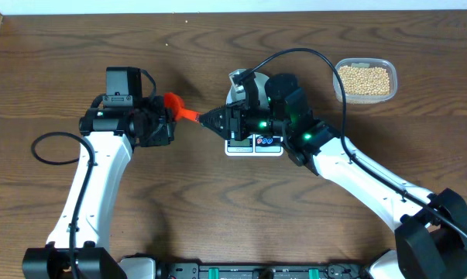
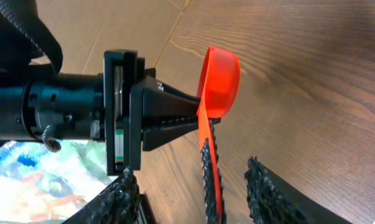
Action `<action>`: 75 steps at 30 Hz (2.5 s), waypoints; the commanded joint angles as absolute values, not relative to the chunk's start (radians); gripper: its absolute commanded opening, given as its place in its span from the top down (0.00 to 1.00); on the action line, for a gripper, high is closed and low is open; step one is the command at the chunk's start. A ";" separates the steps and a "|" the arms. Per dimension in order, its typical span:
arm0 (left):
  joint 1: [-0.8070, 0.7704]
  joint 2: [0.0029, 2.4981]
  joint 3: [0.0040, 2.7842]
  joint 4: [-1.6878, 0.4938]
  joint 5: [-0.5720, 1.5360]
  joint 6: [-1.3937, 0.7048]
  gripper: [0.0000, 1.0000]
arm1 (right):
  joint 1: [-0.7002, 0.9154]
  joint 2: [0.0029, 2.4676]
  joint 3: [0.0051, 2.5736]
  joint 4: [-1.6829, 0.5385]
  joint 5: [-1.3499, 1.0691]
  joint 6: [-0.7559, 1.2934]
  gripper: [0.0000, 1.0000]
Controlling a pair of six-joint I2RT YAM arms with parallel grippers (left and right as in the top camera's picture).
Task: Scoop item into bowl and weigh 50g on scale
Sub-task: 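Reach the right gripper to the scoop handle beside the left gripper, then close the right gripper on the handle and open the left gripper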
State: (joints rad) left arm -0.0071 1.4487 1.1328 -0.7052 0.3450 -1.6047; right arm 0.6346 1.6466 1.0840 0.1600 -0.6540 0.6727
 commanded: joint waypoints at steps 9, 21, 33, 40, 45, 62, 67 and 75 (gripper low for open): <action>-0.064 1.444 1.135 -0.661 0.412 -1.619 0.93 | 0.656 1.659 1.099 0.162 -0.571 0.741 0.63; -0.091 1.444 1.135 -0.642 0.412 -1.618 0.93 | 0.705 1.659 1.099 0.163 -0.447 0.801 0.75; -0.091 1.444 1.135 -0.649 0.413 -1.618 0.93 | 0.721 1.665 1.099 0.164 -0.379 0.815 0.76; -0.109 1.444 1.135 -0.649 0.419 -1.618 0.93 | 0.721 1.669 1.099 0.165 -0.371 0.815 0.79; -0.117 1.444 1.135 -0.649 0.419 -1.618 0.93 | 0.721 1.669 1.099 0.165 -0.371 0.815 0.80; -0.117 1.444 1.135 -0.649 0.419 -1.618 0.92 | 0.721 1.669 1.099 0.165 -0.364 0.815 0.99; -0.117 1.444 1.135 -0.649 0.419 -1.618 0.79 | 0.721 1.669 1.099 0.165 -0.356 0.815 0.99; -0.117 1.444 1.135 -0.649 0.419 -1.618 0.49 | 0.720 1.669 1.099 0.164 -0.343 0.815 0.99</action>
